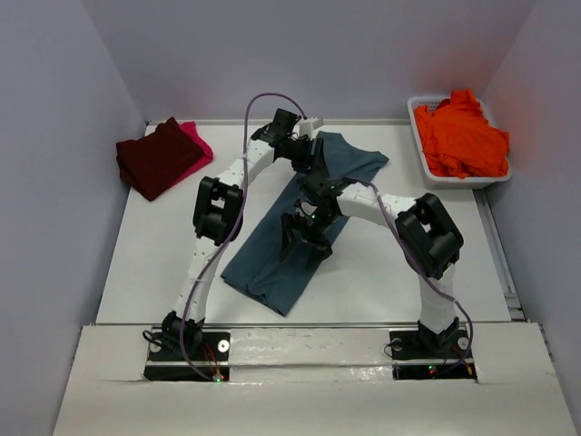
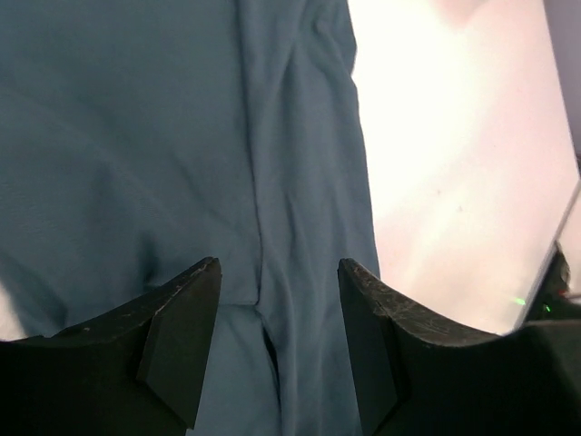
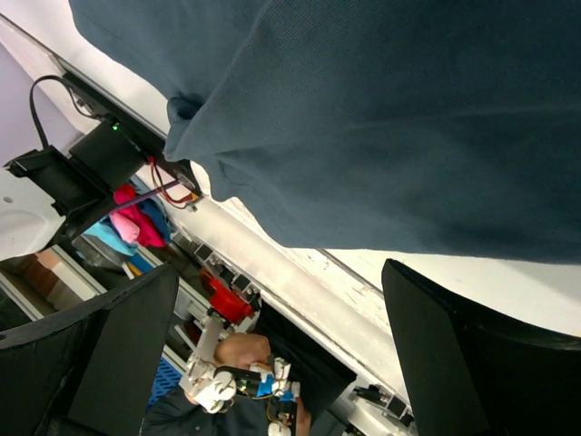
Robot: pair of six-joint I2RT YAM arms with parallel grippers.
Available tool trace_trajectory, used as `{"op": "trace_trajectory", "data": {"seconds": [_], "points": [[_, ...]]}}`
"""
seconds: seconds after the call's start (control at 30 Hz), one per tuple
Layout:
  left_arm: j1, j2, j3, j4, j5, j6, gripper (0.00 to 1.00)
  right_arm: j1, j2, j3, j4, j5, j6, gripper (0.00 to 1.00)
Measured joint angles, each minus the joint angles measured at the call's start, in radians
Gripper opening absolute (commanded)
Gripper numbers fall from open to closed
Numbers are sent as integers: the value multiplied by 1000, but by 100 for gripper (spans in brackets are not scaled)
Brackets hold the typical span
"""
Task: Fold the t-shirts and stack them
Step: Fold the tshirt
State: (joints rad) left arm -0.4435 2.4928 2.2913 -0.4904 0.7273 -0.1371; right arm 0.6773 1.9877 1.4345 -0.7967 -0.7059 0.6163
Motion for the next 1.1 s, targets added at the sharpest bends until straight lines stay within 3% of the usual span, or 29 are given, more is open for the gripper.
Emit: {"op": "trace_trajectory", "data": {"seconds": [0.37, 0.7, 1.1], "points": [[-3, 134, 0, 48, 264, -25, 65, 42, 21, 9, -3, -13, -11, 100], [1, 144, -38, 97, 252, -51, 66, 140, 150, 63, -8, -54, -40, 100], [61, 90, -143, 153, 230, -98, 66, 149, 164, 61, -33, -58, -36, 99]]}}
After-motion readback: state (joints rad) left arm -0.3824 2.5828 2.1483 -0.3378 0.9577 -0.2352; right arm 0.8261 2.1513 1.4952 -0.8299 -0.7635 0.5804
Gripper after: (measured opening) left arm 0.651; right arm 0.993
